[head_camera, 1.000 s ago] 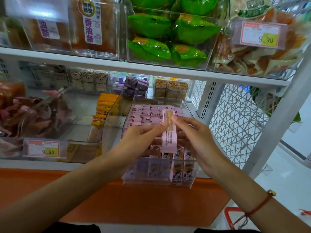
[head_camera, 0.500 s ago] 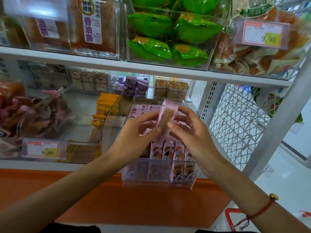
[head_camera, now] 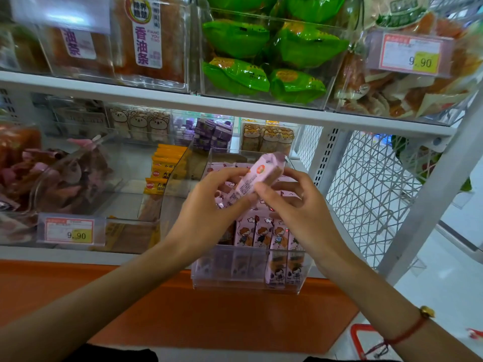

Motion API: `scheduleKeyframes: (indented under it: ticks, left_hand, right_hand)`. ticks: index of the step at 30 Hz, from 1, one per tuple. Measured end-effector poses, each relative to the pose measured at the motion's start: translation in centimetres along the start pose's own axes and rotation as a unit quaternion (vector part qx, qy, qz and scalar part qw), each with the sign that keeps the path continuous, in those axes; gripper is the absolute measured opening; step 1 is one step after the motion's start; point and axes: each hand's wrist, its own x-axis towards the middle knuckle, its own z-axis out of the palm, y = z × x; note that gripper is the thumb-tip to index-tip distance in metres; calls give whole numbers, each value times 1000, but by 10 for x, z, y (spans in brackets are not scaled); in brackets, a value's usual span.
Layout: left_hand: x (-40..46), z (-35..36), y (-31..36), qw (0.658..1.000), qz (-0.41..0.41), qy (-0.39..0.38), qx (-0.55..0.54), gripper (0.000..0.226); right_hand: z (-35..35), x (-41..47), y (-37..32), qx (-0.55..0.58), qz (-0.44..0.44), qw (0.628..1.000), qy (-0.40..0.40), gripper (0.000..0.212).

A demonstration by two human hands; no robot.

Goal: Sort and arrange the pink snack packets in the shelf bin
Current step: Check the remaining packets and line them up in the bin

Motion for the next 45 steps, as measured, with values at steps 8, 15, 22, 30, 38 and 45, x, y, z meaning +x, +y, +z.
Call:
scheduleKeyframes:
  ticks: [8, 15, 22, 30, 38, 45]
  left_hand:
    - [-4, 3, 10, 999, 0, -39, 14, 54]
    - [2, 6, 10, 971, -144, -104, -162, 30]
    - [0, -3, 8, 997, 32, 34, -69, 43]
    - [-1, -1, 8, 996, 57, 47, -51, 41]
    - [-1, 5, 7, 996, 30, -1, -84, 42]
    - [39, 20, -9, 987, 0, -60, 148, 40]
  right_hand:
    - [-8, 6, 0, 121, 102, 987, -12, 34]
    - [-16, 10, -2, 217, 100, 971, -10, 54]
    - [-21, 8, -2, 204, 69, 975, -44, 38]
    - [-25, 10, 0, 244, 62, 967, -47, 37]
    - [-27, 8, -8, 121, -30, 992, -22, 54]
    - [-49, 21, 5, 149, 1, 970, 192, 38]
